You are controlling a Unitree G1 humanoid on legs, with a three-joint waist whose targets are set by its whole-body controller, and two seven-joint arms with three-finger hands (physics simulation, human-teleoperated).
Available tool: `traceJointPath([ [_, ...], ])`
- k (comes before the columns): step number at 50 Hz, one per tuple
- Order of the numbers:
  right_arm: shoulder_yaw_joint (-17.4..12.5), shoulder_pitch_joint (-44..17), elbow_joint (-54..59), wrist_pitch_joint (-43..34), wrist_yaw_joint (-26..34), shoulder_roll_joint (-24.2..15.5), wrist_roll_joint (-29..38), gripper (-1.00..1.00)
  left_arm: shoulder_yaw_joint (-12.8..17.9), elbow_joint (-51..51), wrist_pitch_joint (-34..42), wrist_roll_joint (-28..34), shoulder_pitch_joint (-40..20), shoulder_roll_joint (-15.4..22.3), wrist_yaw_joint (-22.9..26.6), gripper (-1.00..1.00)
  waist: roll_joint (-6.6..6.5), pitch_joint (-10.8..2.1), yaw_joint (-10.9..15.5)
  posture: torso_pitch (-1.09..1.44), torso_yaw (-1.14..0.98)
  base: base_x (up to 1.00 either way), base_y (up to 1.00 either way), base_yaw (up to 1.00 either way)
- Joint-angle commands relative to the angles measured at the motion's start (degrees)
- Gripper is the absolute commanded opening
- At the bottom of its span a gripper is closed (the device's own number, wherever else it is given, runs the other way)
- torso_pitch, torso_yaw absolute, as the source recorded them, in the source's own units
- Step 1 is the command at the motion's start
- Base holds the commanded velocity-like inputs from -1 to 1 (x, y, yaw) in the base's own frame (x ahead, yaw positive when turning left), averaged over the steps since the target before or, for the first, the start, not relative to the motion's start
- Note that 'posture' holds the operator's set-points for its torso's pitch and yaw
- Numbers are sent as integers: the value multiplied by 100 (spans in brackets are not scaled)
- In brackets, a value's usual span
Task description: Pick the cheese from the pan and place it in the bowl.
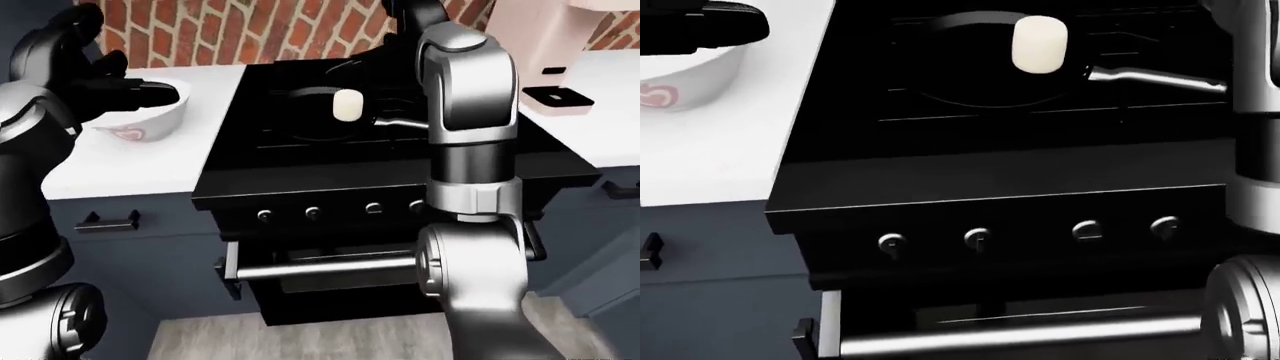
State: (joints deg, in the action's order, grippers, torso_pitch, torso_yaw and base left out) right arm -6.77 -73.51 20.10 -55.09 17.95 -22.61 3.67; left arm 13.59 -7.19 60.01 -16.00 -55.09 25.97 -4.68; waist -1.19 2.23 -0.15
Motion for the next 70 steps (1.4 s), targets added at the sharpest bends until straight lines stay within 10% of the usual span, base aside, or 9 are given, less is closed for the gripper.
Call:
traceJointPath([
  [1,-52,-223,-128,202,-48,-72,37,100,20,-135,-212,-17,-199,50,20,100,-28,-140,-20,0,0,6,0,0],
  [5,-15,-287,-57,211,-23,-51,60,100,13,-120,-241,-12,-172,44,24,100,481,-230,27,0,0,6,0,0],
  [15,-18,-340,-52,173,39,-80,114,100,-15,-112,-201,-1,-258,35,12,100,25,-112,26,0,0,6,0,0],
  [19,-13,-421,21,163,66,-94,136,100,-6,-120,-177,-2,-290,48,17,100,-572,-233,-47,0,0,6,0,0],
  [33,2,-425,57,197,70,-28,195,100,27,-122,-184,-29,-295,94,18,100,433,-257,81,0,0,6,0,0],
  [46,4,-507,68,133,123,-53,233,100,24,-168,-153,-55,-305,110,-2,100,-465,-187,-46,0,0,6,0,0],
  [56,10,-510,104,157,126,-31,239,100,26,-174,-127,-59,-331,119,-9,100,-32,-151,-23,0,0,6,0,0],
  [60,13,-527,111,155,132,-29,248,100,17,-176,-105,-60,-368,120,-14,100,501,-228,30,0,0,6,0,0],
  [70,25,-527,158,205,126,7,268,100,32,-141,-147,-50,-350,128,0,100,-2,-70,11,0,0,12,0,0],
])
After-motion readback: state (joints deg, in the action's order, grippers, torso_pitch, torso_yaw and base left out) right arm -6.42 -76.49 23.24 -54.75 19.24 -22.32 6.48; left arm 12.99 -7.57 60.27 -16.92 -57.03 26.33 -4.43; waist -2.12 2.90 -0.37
